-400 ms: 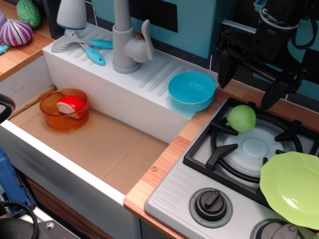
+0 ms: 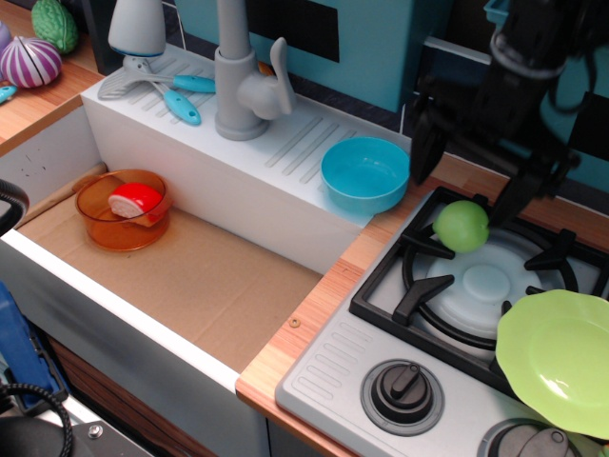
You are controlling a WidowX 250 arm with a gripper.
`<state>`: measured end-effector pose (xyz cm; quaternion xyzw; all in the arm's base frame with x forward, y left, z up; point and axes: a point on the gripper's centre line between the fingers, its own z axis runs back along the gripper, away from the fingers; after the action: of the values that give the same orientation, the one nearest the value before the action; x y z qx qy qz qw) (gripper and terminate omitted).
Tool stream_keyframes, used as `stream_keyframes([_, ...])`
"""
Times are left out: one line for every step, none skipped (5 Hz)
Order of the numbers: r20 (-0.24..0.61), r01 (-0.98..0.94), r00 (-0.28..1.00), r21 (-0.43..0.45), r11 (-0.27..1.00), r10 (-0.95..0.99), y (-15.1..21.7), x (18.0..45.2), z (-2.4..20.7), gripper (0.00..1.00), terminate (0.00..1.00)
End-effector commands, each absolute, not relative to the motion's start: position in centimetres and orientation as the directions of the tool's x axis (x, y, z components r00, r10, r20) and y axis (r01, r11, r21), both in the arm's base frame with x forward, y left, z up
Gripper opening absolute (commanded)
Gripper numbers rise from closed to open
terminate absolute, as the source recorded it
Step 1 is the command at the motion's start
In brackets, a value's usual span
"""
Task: Put pear in bowl
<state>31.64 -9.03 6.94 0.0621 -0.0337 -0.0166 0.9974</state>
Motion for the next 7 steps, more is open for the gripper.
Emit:
stream_keyframes([0.125, 0.016, 0.992, 0.102, 0.995, -0.029, -9.9, 32.4, 6.7, 1.0, 0.0])
stream_keyframes([0.145, 0.017, 0.989, 0.087, 0.996, -0.03, -9.9, 32.4, 5.9, 1.0, 0.0])
stream_keyframes([0.149, 0.024, 0.988, 0.098, 0.995, -0.039, -9.9, 32.1, 5.4, 1.0, 0.0])
stream_keyframes([0.145, 0.029, 0.988, 0.109, 0.994, -0.044, -9.8, 31.9, 4.8, 0.0, 0.0])
stream_keyframes([0.135, 0.034, 0.99, 0.12, 0.992, -0.05, -9.5, 32.4, 5.5, 0.0, 0.0])
stream_keyframes([0.116, 0.039, 0.992, 0.141, 0.989, -0.056, -8.6, 32.8, 6.9, 0.0, 0.0])
stream_keyframes([0.089, 0.058, 0.993, 0.145, 0.988, -0.072, -7.1, 33.2, 9.0, 0.0, 0.0])
